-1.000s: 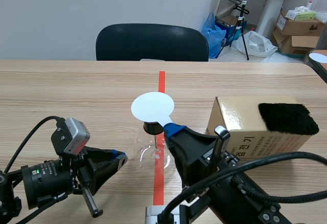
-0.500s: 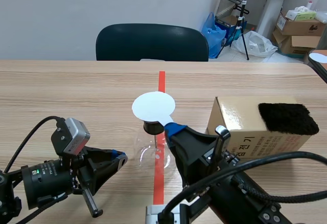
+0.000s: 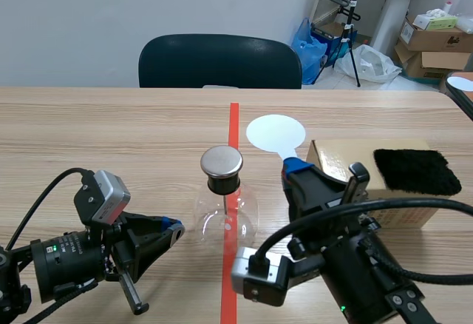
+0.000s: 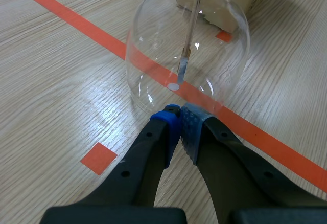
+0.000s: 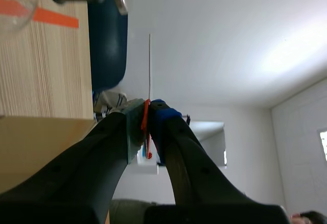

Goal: Do the electroscope experiment

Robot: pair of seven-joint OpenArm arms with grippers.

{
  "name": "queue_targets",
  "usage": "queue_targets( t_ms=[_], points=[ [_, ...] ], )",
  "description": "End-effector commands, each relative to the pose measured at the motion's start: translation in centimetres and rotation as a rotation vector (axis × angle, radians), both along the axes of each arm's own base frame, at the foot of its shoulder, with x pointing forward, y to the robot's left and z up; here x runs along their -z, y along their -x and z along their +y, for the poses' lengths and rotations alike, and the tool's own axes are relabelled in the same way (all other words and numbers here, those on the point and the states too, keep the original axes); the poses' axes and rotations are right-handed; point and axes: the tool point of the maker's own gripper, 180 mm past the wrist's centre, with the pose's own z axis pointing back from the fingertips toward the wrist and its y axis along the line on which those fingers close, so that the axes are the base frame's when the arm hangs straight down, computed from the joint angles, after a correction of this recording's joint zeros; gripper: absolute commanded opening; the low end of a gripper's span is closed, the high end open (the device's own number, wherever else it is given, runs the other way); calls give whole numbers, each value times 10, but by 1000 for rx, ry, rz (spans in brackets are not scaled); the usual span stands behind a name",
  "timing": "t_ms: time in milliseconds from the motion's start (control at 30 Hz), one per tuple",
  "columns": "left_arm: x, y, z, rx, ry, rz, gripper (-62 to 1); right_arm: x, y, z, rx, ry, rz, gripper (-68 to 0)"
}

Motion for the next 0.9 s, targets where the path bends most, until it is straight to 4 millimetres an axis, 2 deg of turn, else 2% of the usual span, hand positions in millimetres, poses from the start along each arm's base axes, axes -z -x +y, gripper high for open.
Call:
queue_targets(
  t_ms=[0,300,533,700,867],
  points=[
    [-11,-3,-7,6,38,-24,-578,-8,-6,-7,29,-5,-33,-665],
    [-12,-3,-7,6,39,-25,-578,-9,-16,-40,222,-21,-34,-665],
    [-12,-3,-7,6,40,-26,-578,-10,-19,-58,322,-29,-35,-665],
    [-12,-3,-7,6,40,-26,-578,-10,-20,-62,345,-31,-35,-665],
    [-12,-3,-7,6,40,-26,-578,-10,-19,-58,320,-29,-35,-665]
  ],
)
